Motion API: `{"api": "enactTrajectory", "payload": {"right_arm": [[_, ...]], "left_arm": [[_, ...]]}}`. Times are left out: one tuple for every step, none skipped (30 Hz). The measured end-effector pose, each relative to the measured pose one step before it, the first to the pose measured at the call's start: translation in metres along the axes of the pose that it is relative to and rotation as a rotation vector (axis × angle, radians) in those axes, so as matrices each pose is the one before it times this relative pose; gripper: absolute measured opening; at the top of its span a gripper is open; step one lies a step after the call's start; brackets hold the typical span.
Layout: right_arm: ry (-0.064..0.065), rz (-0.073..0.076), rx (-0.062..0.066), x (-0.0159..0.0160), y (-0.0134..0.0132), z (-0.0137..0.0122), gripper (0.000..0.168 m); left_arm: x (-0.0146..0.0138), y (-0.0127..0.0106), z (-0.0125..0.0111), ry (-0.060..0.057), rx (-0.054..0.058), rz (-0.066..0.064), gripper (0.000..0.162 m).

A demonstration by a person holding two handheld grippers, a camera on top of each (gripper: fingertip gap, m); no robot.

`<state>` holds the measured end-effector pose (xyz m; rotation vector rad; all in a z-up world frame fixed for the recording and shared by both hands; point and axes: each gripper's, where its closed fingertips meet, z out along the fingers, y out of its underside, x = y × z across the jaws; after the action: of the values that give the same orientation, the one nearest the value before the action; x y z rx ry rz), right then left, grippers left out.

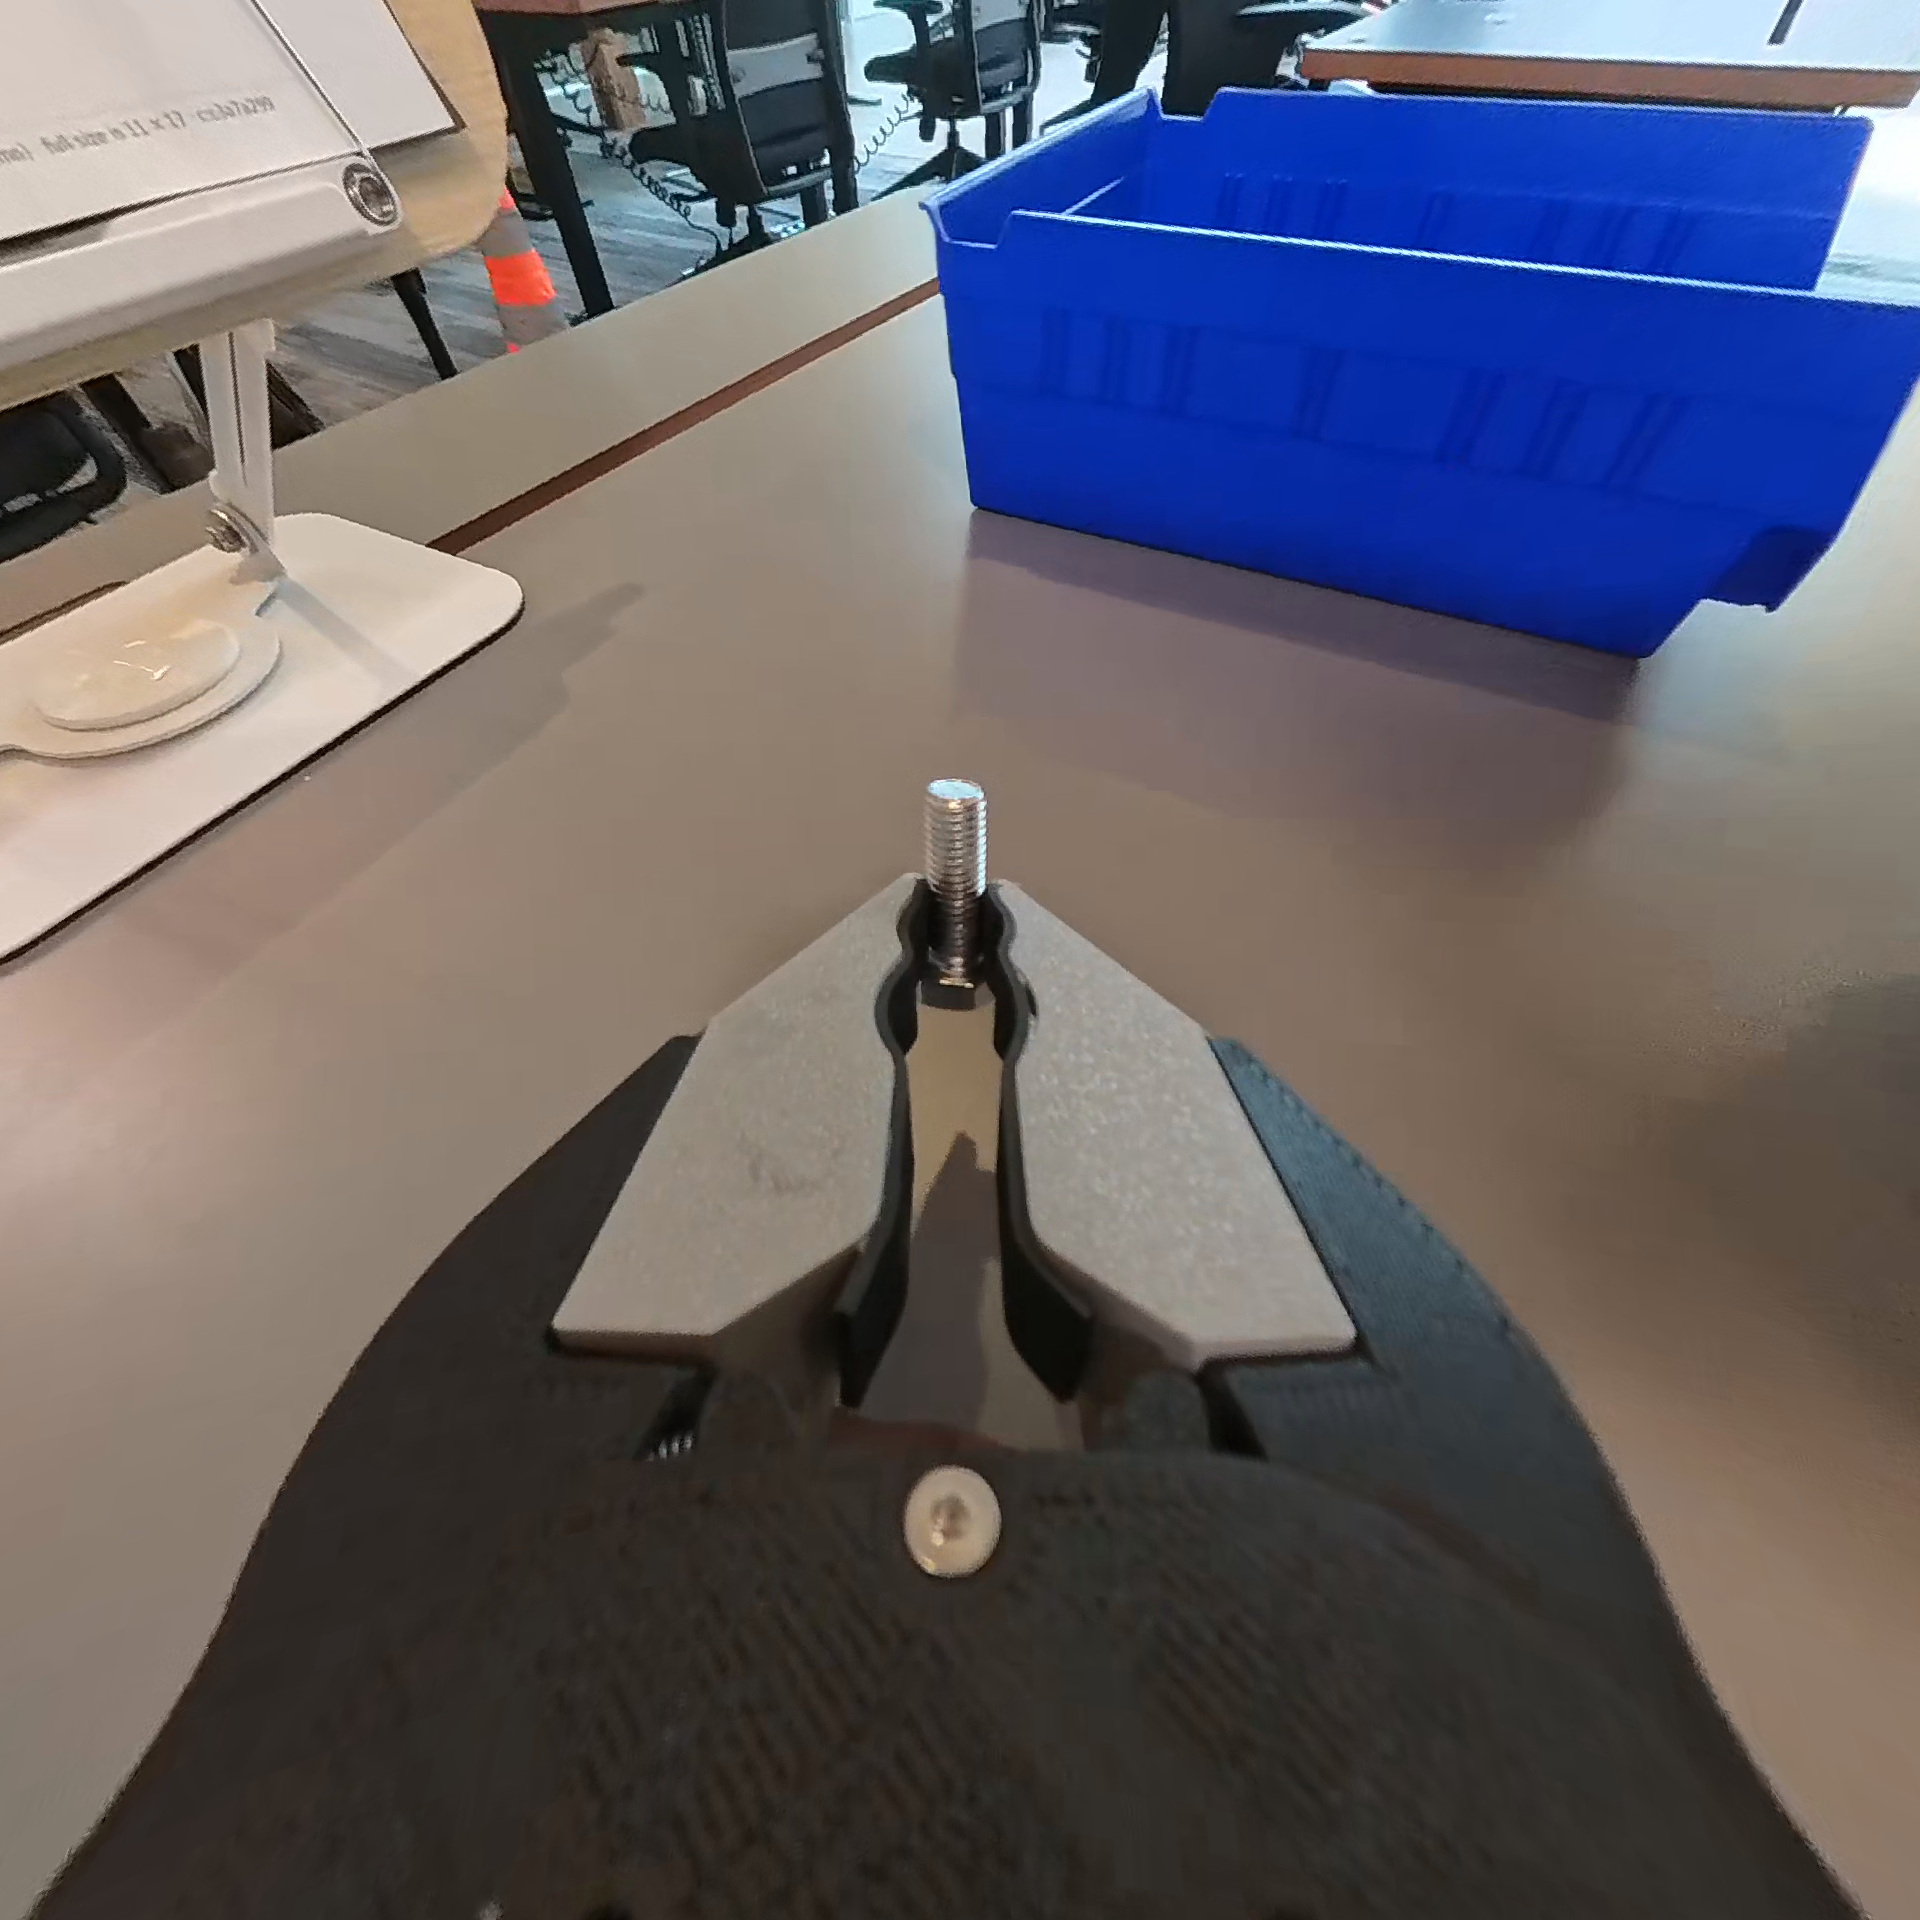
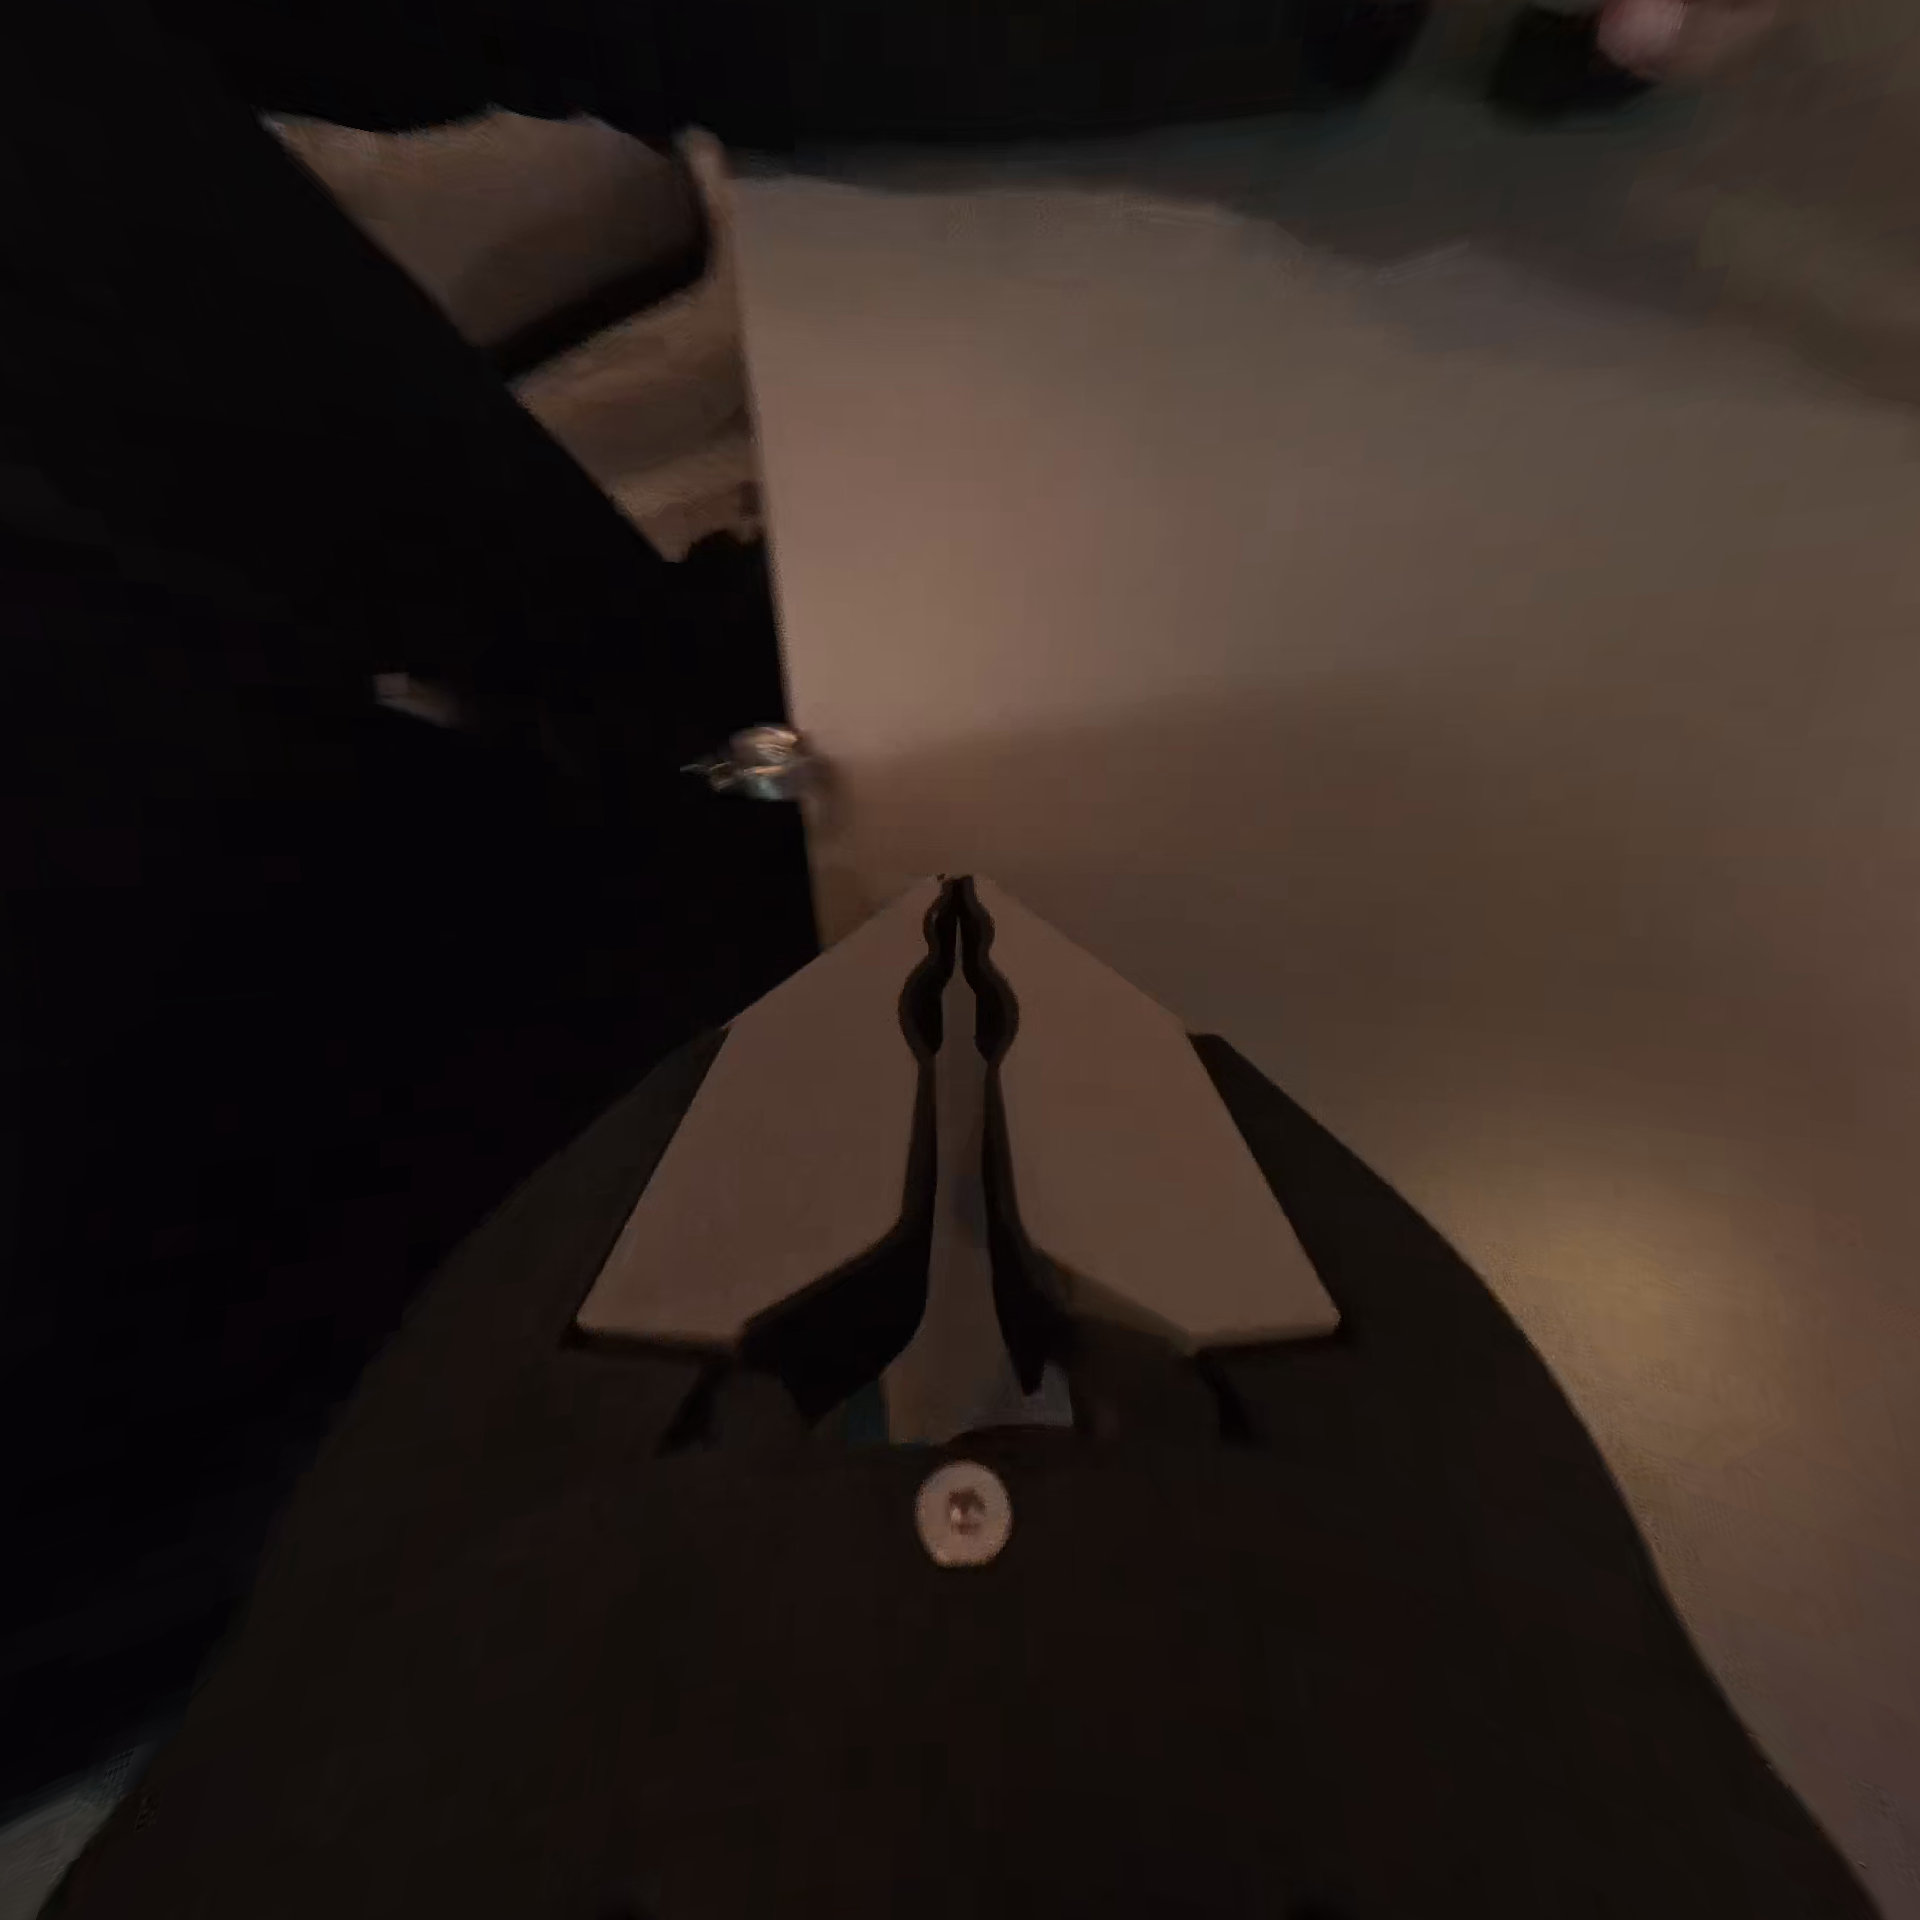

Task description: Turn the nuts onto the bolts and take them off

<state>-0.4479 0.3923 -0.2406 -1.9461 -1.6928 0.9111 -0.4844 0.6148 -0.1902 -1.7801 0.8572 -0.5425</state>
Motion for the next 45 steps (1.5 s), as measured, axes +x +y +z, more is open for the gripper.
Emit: {"api": "enactTrajectory", "payload": {"right_arm": [[0.009,-0.0406,0.0413,-0.00156,-0.00555,0.01158,0.0],[0.0269,-0.0228,0.0203,0.00348,-0.00464,0.00553,0.0],[0.0478,-0.01,0.0054,0.0094,-0.00416,0.00061,0.0],[0.0022,-0.0074,0.0134,0.00519,-0.00298,-0.00063,0.0],[-0.0249,0.0126,0.0382,0.0037,-0.0064,-0.00208,0.0],[-0.0195,0.0184,0.0519,0.00569,-0.00795,-0.003,0.0],[-0.0178,0.0145,0.0547,0.00532,-0.0089,-0.00304,0.0],[-0.0096,0.0079,0.0569,0.0054,-0.0095,-0.00302,0.0],[0.0008,0.0042,0.0479,0.00599,-0.00816,-0.00217,0.0],[0.0107,0.0035,0.0325,0.006,-0.00604,-0.00158,0.0],[0.0041,-0.0065,0.0233,0.00291,-0.00444,0.00061,0.0],[-0.0041,-0.0136,0.0119,0.00061,-0.00196,0.00038,0.0],[-0.001,-0.0055,0.0023,0.00068,-0.00085,0.00094,0.0],[-0.0011,0.0002,0.0066,0.00068,-0.00133,0.00054,0.0],[-0.0002,0.0034,0.0115,0.00011,-0.00168,0.00002,0.0],[0.002,0.0048,0.0123,-0.00029,-0.00181,-0.00016,0.0],[0.0048,0.0021,0.0132,-0.0006,-0.0018,-0.00008,0.0],[0.0014,-0.0014,0.0107,-0.00241,-0.00118,-0.00055,0.0],[-0.0011,-0.0014,0.0048,-0.00393,-0.00019,0.0,0.0],[0.0052,-0.0031,-0.0005,-0.0031,0.00076,0.00001,0.0],[0.0151,-0.0086,0.0001,-0.00251,0.00085,0.00003,0.0],[0.019,-0.0111,0.0024,-0.00348,0.00129,-0.00111,0.0],[0.0147,-0.0067,0.0057,-0.00477,0.00138,-0.00198,0.0],[0.0053,0.0016,0.0068,-0.00563,0.00032,-0.00264,0.0],[-0.0016,0.0051,0.0055,-0.00758,0.00127,-0.00353,0.0],[0.0035,0.0012,0.002,-0.00627,0.0018,-0.00395,0.0],[0.0118,-0.0039,-0.0002,-0.00524,0.00262,-0.00455,0.0],[0.0124,-0.0026,0.0001,-0.00389,0.0024,-0.00494,0.0],[0.008,0.0045,0.0033,-0.00261,0.00202,-0.00489,0.0],[0.0056,0.0083,0.0086,-0.00237,0.00101,-0.00464,0.0],[0.0066,0.0073,0.0123,-0.00411,0.00049,-0.0047,0.0],[0.0085,0.0084,0.0107,-0.00207,0.00158,-0.00412,0.0],[0.0046,0.0104,0.0042,-0.00245,0.00241,-0.00322,0.0],[0.0006,0.0074,-0.0039,-0.00383,0.00406,-0.00258,0.0],[0.0039,0.0002,-0.0091,-0.00343,0.00473,-0.00234,0.0],[0.0088,-0.005,-0.0162,-0.00275,0.00593,-0.00199,0.0],[0.0112,-0.0062,-0.0217,-0.00249,0.00607,-0.00207,0.0],[0.0132,-0.0052,-0.0189,-0.00141,0.00543,-0.00186,0.0],[0.0108,-0.0036,-0.0121,-0.0009,0.00405,-0.00219,0.0],[0.0079,0.0003,-0.0043,-0.00054,0.0028,-0.00256,0.0],[0.0108,0.0042,0.0028,0.00045,0.00183,-0.00286,0.0],[0.0123,0.0067,0.0094,0.00076,0.00094,-0.00311,0.0],[0.0096,0.0083,0.012,0.00009,0.00082,-0.00357,0.0],[0.0075,0.0069,0.0117,-0.00066,0.0011,-0.00391,0.0],[0.011,0.0043,0.0065,-0.00025,0.00211,-0.0045,0.0]], "left_arm": [[-0.00058,-0.00081,-0.0008,-0.0057,0.0069,0.0004,0.006],[-0.0009,-0.00089,-0.00115,-0.0031,0.0082,-0.0047,0.006],[-0.00043,-0.00062,-0.00092,0.0048,0.0061,-0.0081,0.006],[-0.00124,-0.00056,-0.00085,0.0013,0.0061,-0.0108,0.006],[-0.00183,0.0,-0.0006,-0.0027,0.0021,-0.0098,0.006],[-0.00021,-0.00011,-0.00014,0.0069,0.0014,-0.0053,0.006],[0.0001,-0.00057,0.0001,0.0058,0.0037,-0.0009,0.006],[0.00001,-0.00029,0.00029,0.0009,0.0007,0.0033,0.006],[0.00069,0.00032,0.00028,0.0036,-0.0026,0.003,0.006],[0.00052,-0.00044,-0.00019,0.0002,0.0034,0.0045,0.006],[0.00093,-0.00129,-0.00014,0.0017,0.0087,0.0061,0.006],[0.00167,-0.00077,0.00025,0.0058,0.004,0.0048,0.006],[0.00113,0.00071,0.00057,0.0012,-0.0061,0.0051,0.006],[0.00105,0.00025,0.00029,-0.0006,-0.0024,0.0076,0.006],[0.00109,-0.00052,-0.00013,0.0011,0.0037,0.0043,0.006],[0.00106,-0.00088,-0.00022,0.0012,0.0061,0.0003,0.006],[0.00051,-0.00016,-0.00008,-0.0015,0.0005,-0.002,0.006],[0.00041,0.00011,-0.0001,-0.0036,-0.001,0.0033,0.006],[0.00062,-0.00072,-0.0006,-0.005,0.0054,0.0089,0.006],[0.00199,-0.00163,-0.00136,0.0014,0.0129,0.0131,0.006],[0.00411,-0.00208,-0.00216,0.014,0.0172,0.0139,0.006],[0.00466,-0.00138,-0.00274,0.0143,0.013,0.0048,0.006],[0.00418,-0.00097,-0.00316,0.0071,0.0119,-0.0051,0.006],[0.00497,-0.00158,-0.00372,0.0082,0.016,-0.0103,0.006],[0.00505,-0.00202,-0.00424,0.0042,0.02,-0.0102,0.006],[0.00439,-0.00169,-0.00431,-0.0021,0.0169,-0.006,0.006],[0.00477,-0.00183,-0.00435,0.0006,0.0182,0.0033,0.006],[0.00529,-0.00272,-0.00422,0.0079,0.0239,0.0135,0.006],[0.00456,-0.00277,-0.00389,0.008,0.0233,0.0159,0.006],[0.00182,-0.00165,-0.00308,-0.0051,0.0137,0.0105,0.006],[0.00031,-0.00057,-0.00236,-0.0104,0.0063,0.0041,0.006],[0.00065,-0.00147,-0.00239,-0.0047,0.0124,0.0041,0.006],[0.0006,-0.00276,-0.00237,-0.0012,0.0219,0.0069,0.006],[0.00101,-0.00191,-0.00163,0.0059,0.0158,0.0026,0.006],[0.00108,-0.00147,-0.00129,0.0088,0.0117,-0.0002,0.006],[0.0005,-0.00109,-0.00086,0.0066,0.0095,-0.0023,0.006],[-0.00059,-0.00065,-0.00064,-0.0006,0.0063,-0.0052,0.006],[-0.00123,-0.00076,-0.00054,-0.0033,0.0064,-0.006,0.006],[-0.00085,-0.00042,-0.00019,-0.0019,0.0036,-0.0049,0.006],[-0.00041,0.00036,0.00018,-0.0002,-0.0031,-0.0029,0.006],[-0.00111,0.00113,0.00069,-0.0076,-0.0085,0.0016,0.006],[-0.00118,0.00126,0.00066,-0.0111,-0.0107,0.0076,0.006],[-0.00048,0.00113,0.00048,-0.0086,-0.0095,0.0124,0.006],[-0.0003,0.00134,0.0005,-0.0093,-0.0109,0.0155,0.006],[-0.00126,0.00185,0.00087,-0.017,-0.0157,0.0188,0.006]]}}
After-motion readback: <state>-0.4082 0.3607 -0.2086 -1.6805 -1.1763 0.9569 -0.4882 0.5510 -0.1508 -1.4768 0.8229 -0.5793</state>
